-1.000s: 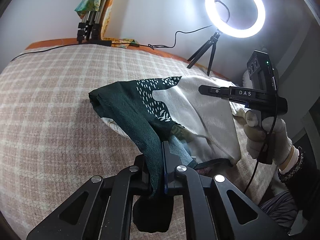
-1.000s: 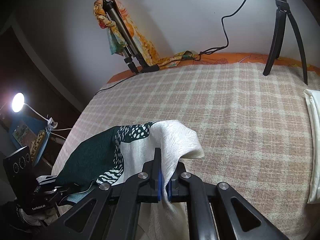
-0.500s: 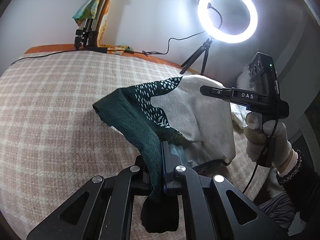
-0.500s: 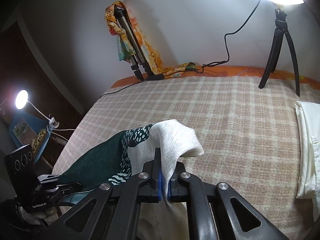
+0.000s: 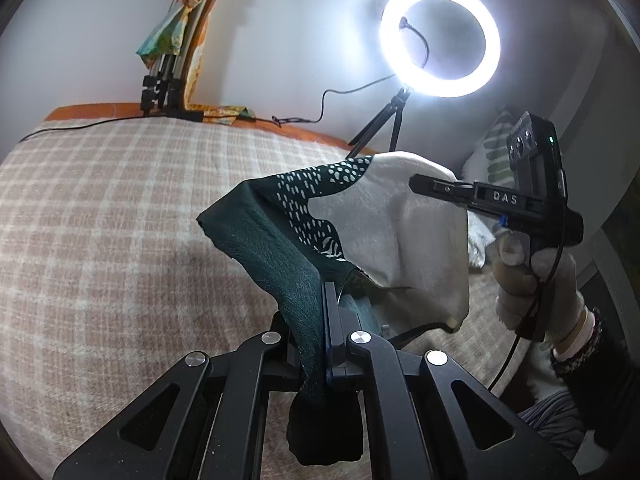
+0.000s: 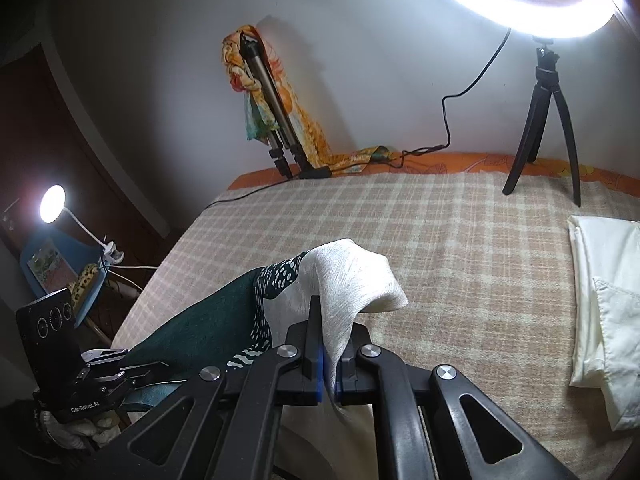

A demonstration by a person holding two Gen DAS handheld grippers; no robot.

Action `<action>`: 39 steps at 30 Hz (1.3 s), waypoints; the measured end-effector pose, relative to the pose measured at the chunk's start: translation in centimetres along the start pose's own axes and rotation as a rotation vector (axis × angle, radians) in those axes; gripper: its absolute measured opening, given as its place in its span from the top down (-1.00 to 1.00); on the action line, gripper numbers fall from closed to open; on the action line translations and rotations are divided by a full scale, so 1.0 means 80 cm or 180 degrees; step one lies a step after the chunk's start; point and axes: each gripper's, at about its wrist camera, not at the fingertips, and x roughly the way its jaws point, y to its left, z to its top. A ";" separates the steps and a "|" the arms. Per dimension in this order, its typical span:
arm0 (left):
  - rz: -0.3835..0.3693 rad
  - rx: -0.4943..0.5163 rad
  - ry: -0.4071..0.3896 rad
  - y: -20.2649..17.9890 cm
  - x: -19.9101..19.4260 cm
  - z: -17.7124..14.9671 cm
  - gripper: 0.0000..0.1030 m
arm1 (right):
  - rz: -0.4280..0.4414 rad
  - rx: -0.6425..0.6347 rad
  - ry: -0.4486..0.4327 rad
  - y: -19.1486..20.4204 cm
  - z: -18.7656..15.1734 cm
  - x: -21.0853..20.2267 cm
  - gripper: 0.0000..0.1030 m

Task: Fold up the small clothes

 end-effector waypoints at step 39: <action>-0.0798 0.0821 -0.0106 -0.210 0.146 0.095 0.93 | -0.0838 0.0189 -0.0438 -0.193 0.037 -0.184 1.00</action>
